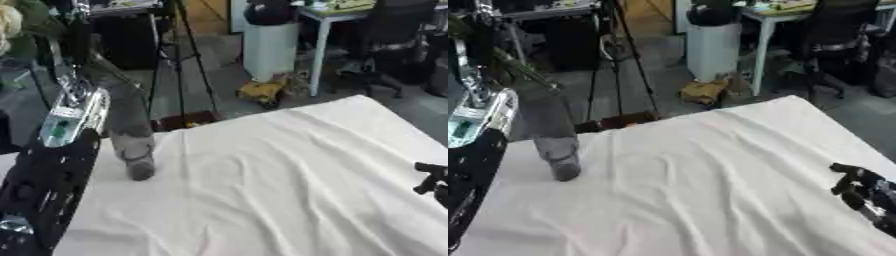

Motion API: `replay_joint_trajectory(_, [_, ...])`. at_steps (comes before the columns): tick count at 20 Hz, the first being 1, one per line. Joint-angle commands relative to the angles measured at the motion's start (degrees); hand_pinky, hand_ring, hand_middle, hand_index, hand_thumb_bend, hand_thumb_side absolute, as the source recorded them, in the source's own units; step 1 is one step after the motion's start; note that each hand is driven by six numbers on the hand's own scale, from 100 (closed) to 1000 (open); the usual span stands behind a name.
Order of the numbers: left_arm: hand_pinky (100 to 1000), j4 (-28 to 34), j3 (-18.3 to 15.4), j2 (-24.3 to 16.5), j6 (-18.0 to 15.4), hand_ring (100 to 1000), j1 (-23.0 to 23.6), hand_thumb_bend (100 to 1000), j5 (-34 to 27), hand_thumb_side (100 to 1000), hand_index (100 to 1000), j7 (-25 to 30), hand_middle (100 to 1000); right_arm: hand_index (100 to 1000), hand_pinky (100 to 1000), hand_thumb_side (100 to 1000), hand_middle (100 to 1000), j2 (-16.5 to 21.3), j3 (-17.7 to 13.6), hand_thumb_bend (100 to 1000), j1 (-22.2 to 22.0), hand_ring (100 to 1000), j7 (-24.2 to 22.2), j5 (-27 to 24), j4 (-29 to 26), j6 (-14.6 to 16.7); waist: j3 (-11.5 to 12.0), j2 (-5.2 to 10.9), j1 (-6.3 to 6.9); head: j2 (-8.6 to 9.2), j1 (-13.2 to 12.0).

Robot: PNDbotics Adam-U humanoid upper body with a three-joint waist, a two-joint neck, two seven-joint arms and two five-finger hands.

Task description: Arrange flowers into the vase.

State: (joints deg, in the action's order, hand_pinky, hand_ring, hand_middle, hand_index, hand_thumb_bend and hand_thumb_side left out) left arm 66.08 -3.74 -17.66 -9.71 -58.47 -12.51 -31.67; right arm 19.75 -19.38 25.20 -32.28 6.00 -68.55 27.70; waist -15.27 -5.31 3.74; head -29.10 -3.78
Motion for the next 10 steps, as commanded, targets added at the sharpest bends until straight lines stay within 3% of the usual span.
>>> replay_joint_trajectory(1, [100,0.4,-0.1,-2.3,-1.4,100,-1.9,371,0.6,540,100,-0.9,100,840,710,754,475,0.8,-0.2,678,0.9,980,-0.2,0.5,-1.0,0.0,0.0,-0.06,0.43,0.93,-0.2])
replay_joint_trajectory(10, [100,1.6,-1.3,-3.3,-6.9,100,-1.4,398,3.1,533,100,-7.6,100,841,709,757,474,0.9,-0.4,675,0.7,981,-0.2,0.4,-1.2,-0.2,0.6,-0.20,0.57,1.16,-0.1])
